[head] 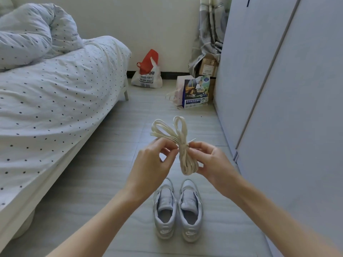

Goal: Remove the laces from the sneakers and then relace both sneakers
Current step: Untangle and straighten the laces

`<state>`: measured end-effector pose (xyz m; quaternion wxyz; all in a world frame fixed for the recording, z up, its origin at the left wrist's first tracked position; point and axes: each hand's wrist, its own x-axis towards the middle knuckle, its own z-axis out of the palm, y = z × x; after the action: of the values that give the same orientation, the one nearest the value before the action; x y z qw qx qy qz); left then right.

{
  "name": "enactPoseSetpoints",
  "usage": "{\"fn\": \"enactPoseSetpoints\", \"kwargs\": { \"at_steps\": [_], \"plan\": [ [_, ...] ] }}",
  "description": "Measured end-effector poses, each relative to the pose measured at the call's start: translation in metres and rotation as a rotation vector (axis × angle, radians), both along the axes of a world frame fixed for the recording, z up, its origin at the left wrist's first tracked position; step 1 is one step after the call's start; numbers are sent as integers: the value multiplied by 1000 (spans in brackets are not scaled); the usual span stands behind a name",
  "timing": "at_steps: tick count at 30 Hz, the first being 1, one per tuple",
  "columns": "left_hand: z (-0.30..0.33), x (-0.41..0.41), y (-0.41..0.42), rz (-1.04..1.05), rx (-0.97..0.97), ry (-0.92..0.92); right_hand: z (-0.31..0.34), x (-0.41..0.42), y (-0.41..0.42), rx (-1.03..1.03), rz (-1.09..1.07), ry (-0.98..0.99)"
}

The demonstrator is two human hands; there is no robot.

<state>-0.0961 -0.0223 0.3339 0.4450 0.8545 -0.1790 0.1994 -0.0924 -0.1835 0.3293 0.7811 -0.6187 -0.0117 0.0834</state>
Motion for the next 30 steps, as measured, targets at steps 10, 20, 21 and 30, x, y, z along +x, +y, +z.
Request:
{"fn": "enactPoseSetpoints", "kwargs": {
  "at_steps": [10,20,21,30],
  "plan": [
    [-1,-1,5,62,68,-48,-5,-1,9,21,33,31],
    [1,-5,-11,66,74,-80,-3,-4,5,3,14,-18],
    [0,-4,-12,72,77,-78,-2,-4,3,-35,0,-38],
    [0,-5,-20,84,221,-140,-1,-5,-15,-247,13,-131]
  ]
}}
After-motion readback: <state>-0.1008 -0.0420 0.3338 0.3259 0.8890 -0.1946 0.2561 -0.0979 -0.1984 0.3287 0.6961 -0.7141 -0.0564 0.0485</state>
